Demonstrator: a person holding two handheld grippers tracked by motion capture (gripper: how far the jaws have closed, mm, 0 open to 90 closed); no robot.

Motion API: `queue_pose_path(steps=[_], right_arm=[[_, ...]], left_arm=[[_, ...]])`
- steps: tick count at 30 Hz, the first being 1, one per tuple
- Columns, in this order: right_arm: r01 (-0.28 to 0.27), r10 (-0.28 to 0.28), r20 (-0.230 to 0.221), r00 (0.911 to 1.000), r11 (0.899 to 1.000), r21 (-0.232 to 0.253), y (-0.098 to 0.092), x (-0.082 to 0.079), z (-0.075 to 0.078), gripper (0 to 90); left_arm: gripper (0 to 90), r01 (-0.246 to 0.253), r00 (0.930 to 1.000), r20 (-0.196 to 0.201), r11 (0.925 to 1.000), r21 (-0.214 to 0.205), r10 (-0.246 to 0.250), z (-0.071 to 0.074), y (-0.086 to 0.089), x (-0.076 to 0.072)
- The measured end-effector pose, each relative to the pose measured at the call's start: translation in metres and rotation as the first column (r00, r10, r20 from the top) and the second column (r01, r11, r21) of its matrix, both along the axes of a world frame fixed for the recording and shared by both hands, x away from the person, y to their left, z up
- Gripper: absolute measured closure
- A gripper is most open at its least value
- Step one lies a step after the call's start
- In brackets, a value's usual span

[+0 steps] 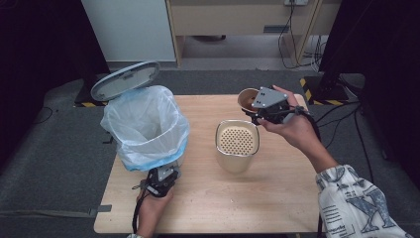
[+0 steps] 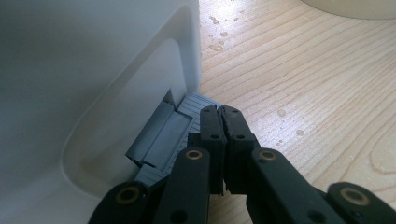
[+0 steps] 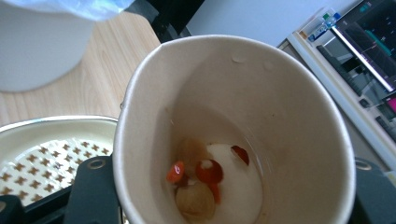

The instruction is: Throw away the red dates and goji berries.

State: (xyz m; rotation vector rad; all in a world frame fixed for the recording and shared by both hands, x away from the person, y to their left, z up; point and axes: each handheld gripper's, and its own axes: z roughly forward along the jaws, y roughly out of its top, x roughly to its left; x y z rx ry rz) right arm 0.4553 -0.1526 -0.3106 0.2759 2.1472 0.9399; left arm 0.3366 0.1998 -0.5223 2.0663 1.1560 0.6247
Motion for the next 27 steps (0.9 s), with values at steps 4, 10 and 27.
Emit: queue_pose_path(steps=[4, 10, 27], right_arm=[[0.000, 0.000, 0.016, 0.9999, 1.000, -0.027, 0.0018, 0.0001, -0.0008, 36.7], [0.004, -0.002, 0.034, 0.9994, 0.998, -0.057, 0.0044, 0.0023, -0.0018, 36.7], [0.011, 0.006, 0.100, 0.9950, 0.986, -0.167, 0.0103, 0.0001, -0.0005, 36.7]], left_arm=[[87.3, 0.000, 1.0000, 0.000, 1.0000, -0.001, 0.000, 0.0000, 0.0000, 0.0000], [87.3, 0.000, 1.0000, 0.000, 1.0000, -0.001, 0.000, 0.0000, 0.0001, 0.0000], [87.3, 0.001, 1.0000, -0.001, 1.0000, 0.000, -0.001, 0.0001, 0.0003, 0.0001]])
